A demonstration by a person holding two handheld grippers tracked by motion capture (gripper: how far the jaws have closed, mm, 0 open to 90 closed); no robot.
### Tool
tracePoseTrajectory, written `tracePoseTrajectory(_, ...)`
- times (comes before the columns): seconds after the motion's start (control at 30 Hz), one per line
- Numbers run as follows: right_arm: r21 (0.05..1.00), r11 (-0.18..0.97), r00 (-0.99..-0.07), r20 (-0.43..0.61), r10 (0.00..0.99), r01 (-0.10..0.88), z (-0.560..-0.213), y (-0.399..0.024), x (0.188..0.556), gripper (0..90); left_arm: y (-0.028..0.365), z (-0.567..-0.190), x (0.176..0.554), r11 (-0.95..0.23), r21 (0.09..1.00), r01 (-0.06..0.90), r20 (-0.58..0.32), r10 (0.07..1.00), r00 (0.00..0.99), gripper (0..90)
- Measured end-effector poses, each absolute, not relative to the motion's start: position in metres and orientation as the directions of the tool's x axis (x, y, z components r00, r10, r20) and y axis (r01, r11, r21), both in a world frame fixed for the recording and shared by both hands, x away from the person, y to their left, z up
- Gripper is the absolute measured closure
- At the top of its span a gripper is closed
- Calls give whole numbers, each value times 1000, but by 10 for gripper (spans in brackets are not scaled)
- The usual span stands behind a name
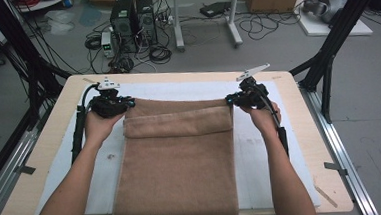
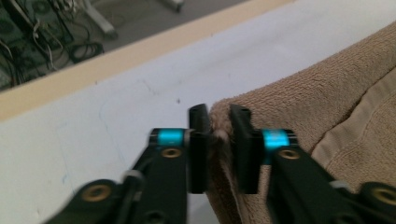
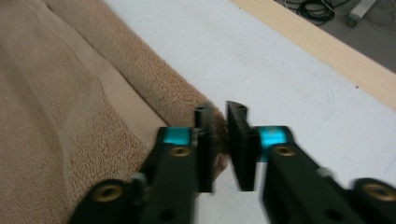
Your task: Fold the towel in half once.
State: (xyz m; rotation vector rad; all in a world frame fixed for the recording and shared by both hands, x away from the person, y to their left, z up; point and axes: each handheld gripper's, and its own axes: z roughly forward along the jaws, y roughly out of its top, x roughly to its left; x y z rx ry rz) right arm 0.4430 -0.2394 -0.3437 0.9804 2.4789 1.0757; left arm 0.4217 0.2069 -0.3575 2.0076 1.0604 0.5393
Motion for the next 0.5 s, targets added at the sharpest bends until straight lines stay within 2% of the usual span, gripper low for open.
tracePoseTrajectory(0.03,720,496,-734,28,679,486,-348,-240,442,679,208,-362,421,-336,794,507,-6,829,559,638)
tracePoseTrajectory(0.13,684,512,-739,61,671,520,-359,-239,438,616,217,-373,416,-310,791,528,-50,827,559,619)
tracePoseTrajectory(0.23,694,529,-757,35,653,489,-367,-234,427,602,222,-382,410,-311,788,531,-66,816,575,605)
tracePoseTrajectory(0.33,688,533,-767,54,639,492,-375,-230,422,568,220,-390,406,-342,769,540,-70,794,603,576)
tracePoseTrajectory(0.5,669,542,-770,73,633,509,-391,-224,417,545,216,-407,401,-364,752,549,-73,782,619,580)
